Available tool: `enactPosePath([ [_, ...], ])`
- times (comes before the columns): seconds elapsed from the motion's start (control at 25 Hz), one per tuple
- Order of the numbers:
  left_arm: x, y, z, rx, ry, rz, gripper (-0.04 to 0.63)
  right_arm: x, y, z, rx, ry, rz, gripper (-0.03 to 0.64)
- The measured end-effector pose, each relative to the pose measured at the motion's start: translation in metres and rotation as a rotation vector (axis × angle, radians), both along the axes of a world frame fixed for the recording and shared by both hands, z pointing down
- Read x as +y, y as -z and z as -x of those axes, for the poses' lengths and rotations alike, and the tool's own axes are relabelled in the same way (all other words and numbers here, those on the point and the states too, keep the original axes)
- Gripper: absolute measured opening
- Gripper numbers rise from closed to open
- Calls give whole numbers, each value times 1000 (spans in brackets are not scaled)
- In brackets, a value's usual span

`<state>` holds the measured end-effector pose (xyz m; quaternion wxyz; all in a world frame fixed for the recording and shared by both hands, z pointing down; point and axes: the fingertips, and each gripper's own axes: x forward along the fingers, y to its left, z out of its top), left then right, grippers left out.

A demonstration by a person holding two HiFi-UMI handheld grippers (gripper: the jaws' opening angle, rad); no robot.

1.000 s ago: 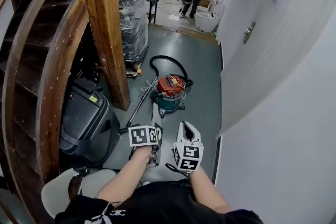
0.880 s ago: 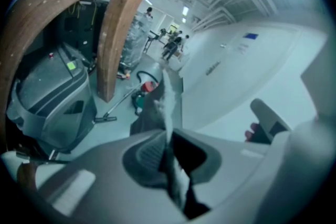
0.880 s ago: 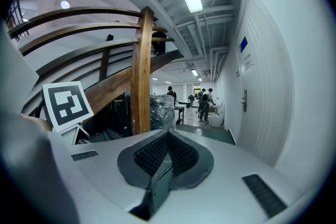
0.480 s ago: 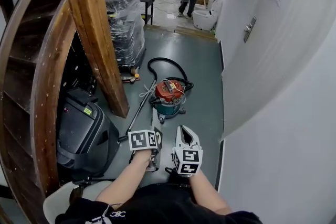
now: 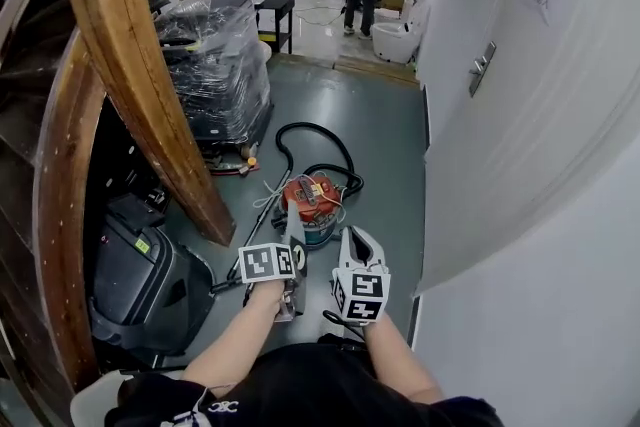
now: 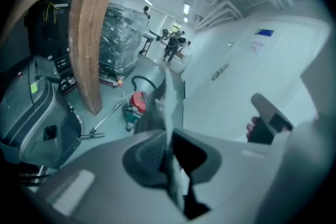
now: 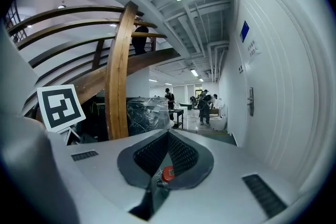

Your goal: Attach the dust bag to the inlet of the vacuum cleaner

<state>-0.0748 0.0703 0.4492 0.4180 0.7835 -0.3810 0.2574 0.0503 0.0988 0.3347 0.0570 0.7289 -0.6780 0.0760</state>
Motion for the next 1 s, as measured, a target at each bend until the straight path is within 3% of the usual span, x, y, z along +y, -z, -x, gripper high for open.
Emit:
enactPosePath([
  [0.24,-36,1,-44,0,37,13,23,-42,-5,-45,-22,35,20,-3],
  [0.48,-55,-10,-63,-13,93,41,23,-71,-18,-65,-47,93,49,-3],
  [1.0,-92,-46,-38,-35,243,100,23,-111,-68,-62,-93,196,178,-3],
])
